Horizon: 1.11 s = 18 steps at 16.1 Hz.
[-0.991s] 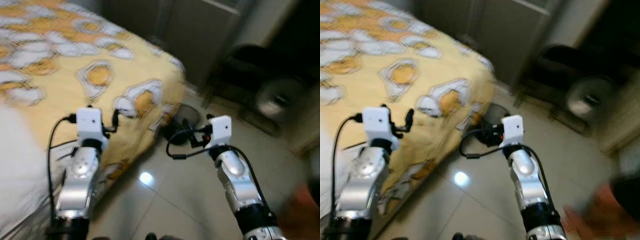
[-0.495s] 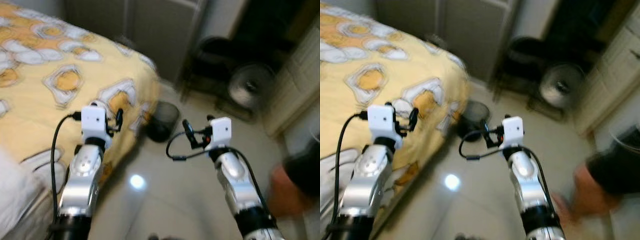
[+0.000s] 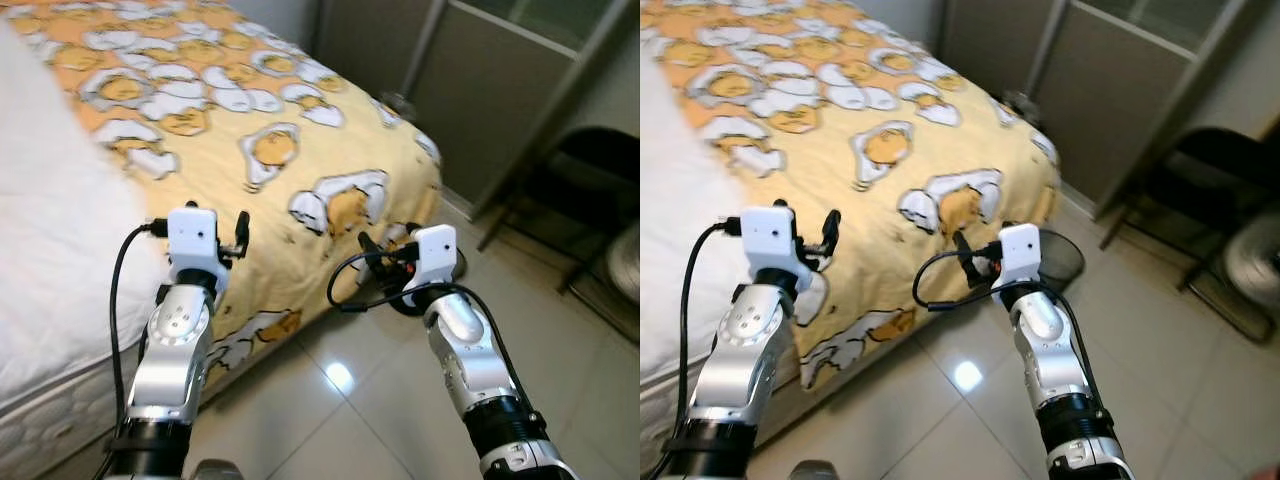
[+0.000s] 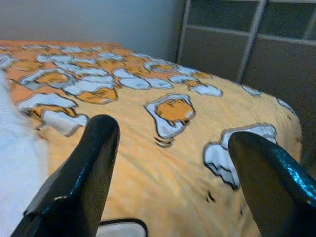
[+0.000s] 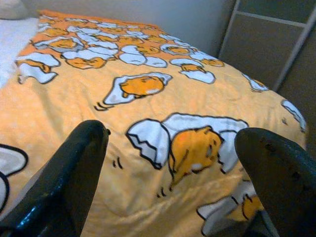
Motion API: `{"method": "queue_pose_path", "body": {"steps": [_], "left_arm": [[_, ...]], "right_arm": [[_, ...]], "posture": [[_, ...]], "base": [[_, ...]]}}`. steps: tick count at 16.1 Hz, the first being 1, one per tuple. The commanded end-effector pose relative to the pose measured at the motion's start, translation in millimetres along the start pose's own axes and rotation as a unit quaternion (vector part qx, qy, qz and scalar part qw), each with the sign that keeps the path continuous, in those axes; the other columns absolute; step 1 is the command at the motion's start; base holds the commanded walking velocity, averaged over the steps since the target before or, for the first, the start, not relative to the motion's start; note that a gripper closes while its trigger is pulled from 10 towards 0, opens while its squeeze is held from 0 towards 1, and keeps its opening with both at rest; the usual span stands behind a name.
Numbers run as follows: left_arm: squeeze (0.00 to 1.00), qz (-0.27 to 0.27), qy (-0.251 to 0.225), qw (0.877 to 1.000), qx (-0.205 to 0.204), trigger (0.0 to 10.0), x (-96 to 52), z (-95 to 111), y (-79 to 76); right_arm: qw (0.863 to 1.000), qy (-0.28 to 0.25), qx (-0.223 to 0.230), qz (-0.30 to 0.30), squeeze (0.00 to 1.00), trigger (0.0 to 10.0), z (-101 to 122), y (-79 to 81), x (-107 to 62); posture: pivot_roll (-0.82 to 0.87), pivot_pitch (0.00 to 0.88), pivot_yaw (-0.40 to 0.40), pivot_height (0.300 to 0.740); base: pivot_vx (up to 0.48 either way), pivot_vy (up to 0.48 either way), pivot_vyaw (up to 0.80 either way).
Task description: Clean up the room
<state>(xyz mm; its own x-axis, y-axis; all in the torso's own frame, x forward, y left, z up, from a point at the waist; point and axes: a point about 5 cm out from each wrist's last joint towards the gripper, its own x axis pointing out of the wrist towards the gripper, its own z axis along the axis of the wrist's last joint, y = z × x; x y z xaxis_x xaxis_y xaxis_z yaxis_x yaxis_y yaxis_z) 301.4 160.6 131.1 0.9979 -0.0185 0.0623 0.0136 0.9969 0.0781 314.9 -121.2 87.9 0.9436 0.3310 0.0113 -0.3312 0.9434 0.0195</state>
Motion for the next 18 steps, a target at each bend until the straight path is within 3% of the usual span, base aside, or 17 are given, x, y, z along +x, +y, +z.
{"method": "queue_pose_path", "body": {"steps": [1,5,9,11,16,18], "left_arm": [[0.00,-0.010,0.002,1.000,0.002,10.0,0.4,-1,-6.0],[0.00,0.030,0.021,0.999,-0.021,10.0,-6.1,-9,5.2],[0.00,0.030,0.021,0.999,-0.021,10.0,-6.1,-9,5.2],[0.00,0.071,0.029,0.997,-0.029,10.0,-17.3,-13,17.9],[0.00,0.087,0.021,0.996,-0.002,10.0,-14.2,-8,26.6],[0.00,0.085,0.018,0.996,0.000,10.0,-15.8,-6,24.8]], "right_arm": [[1.000,0.007,0.010,-0.015,0.44,10.0,-1,-9.8,-2.5],[0.996,0.035,0.077,-0.039,0.46,10.0,-10,-19.0,-1.4],[0.996,0.035,0.077,-0.039,0.46,10.0,-10,-19.0,-1.4],[0.994,0.046,0.098,-0.031,0.50,10.0,-9,-21.6,8.9],[0.995,0.041,0.094,0.003,0.50,10.0,-3,-11.9,18.5],[0.995,0.041,0.094,0.002,0.50,10.0,-3,-14.2,21.7]], "posture": [[0.23,0.000,-0.191,0.740],[0.27,0.000,-0.217,0.740],[0.27,0.000,-0.217,0.740],[0.34,0.000,-0.254,0.740],[0.37,0.000,-0.276,0.740],[0.38,0.000,-0.268,0.740]], "base": [[0.000,0.000,0.54],[-0.060,0.105,0.53],[-0.240,0.420,0.52],[0.000,0.000,0.45],[0.000,0.000,0.45],[0.000,-0.444,0.45]]}}
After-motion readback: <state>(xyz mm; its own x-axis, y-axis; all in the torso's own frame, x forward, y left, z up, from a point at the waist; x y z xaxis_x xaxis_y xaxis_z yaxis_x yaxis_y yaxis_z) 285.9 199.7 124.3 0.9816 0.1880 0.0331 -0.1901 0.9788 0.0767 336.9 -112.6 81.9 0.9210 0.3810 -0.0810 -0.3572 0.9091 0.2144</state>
